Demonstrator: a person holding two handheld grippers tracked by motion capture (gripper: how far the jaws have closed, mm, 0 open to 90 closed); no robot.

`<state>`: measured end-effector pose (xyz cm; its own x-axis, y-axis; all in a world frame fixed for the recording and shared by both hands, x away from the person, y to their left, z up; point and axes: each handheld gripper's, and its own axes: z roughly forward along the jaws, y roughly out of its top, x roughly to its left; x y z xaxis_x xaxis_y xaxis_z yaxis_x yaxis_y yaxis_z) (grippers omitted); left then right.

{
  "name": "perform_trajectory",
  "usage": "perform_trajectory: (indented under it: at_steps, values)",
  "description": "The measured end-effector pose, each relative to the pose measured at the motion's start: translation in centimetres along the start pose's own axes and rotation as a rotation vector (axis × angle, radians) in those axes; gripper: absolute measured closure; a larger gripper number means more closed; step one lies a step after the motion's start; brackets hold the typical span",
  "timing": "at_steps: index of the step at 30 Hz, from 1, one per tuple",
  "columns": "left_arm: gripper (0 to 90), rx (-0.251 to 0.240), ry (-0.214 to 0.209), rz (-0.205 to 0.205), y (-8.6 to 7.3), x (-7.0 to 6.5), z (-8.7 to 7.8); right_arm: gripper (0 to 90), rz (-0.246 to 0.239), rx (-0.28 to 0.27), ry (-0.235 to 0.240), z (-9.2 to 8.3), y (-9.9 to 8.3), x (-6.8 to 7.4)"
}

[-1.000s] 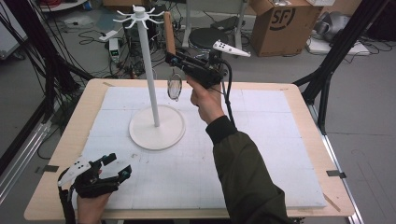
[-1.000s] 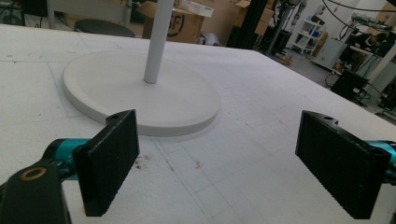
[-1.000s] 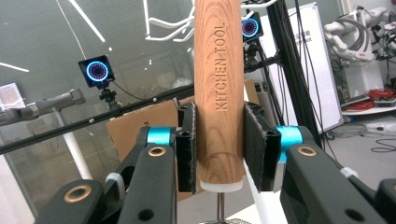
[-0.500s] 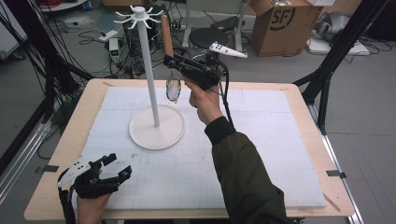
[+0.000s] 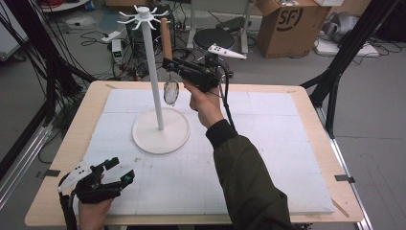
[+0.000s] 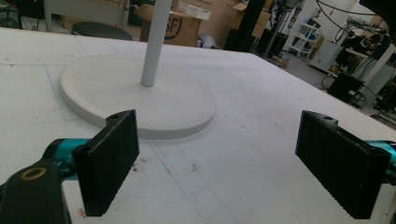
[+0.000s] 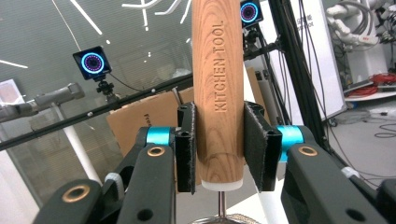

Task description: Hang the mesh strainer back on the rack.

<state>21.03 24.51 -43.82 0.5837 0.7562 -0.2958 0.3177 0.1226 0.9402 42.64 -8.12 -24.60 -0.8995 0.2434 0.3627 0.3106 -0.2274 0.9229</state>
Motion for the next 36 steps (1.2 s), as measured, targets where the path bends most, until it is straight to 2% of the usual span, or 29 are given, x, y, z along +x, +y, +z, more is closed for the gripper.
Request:
perform_trajectory:
  at_steps: [1, 2, 4, 5, 6, 8, 10, 11, 14, 18, 20, 25, 28, 36]
  values:
    - [14.0, 0.0, -0.002, 0.001, 0.0, 0.0, 0.0, 66.1, 0.001, 0.005, -0.006, -0.1, 0.0, 0.0]
    - [14.0, 0.0, -0.002, 0.001, 0.0, 0.0, 0.0, 61.0, -0.006, 0.007, -0.02, -0.1, 0.0, 0.0]
    - [14.0, 0.0, -0.002, 0.003, 0.0, -0.1, 0.0, 48.7, -0.008, 0.008, -0.037, -0.2, 0.1, -0.1]
    - [14.0, -0.001, -0.002, 0.005, 0.0, -0.1, 0.0, 38.2, -0.01, 0.006, -0.055, -0.3, 0.1, -0.1]
    - [14.0, 0.0, -0.001, 0.006, 0.0, -0.1, 0.1, 32.7, -0.019, 0.003, -0.086, -0.4, 0.0, 0.0]
    - [14.0, 0.004, -0.004, 0.008, 0.0, -0.2, 0.1, 32.1, -0.025, 0.006, -0.093, -0.9, -0.1, 0.0]
    - [14.0, 0.007, -0.004, 0.015, 0.0, -0.2, 0.2, 27.2, -0.034, 0.016, -0.113, -1.3, -0.2, 0.0]
    - [14.0, 0.013, -0.007, 0.014, 0.0, -0.3, 0.2, 27.0, -0.031, 0.032, -0.123, -1.5, -0.3, -0.1]
    - [13.5, 0.021, -0.006, 0.017, -0.1, -0.5, 0.4, 27.4, -0.08, 0.037, -0.14, -2.3, -0.8, 0.2]
    - [13.5, 0.019, -0.011, 0.028, 0.0, -0.8, 0.5, 18.8, -0.081, 0.072, -0.15, -3.1, -1.2, 0.3]
    - [13.5, 0.021, -0.014, 0.025, 0.0, -0.9, 0.5, 18.7, -0.085, 0.063, -0.141, -3.7, -1.5, 0.5]
    - [13.4, 0.017, -0.02, 0.02, 0.0, -1.1, 0.5, 17.8, -0.093, 0.064, -0.166, -5.4, -2.1, 1.2]
    - [13.3, 0.01, -0.019, 0.032, 0.1, -1.2, 0.5, 17.8, -0.098, 0.065, -0.182, -6.4, -2.3, 1.6]
    - [13.3, 0.011, -0.036, 0.04, 0.3, -1.6, 1.3, 17.8, -0.124, 0.096, -0.223, -9.3, -3.4, 2.7]
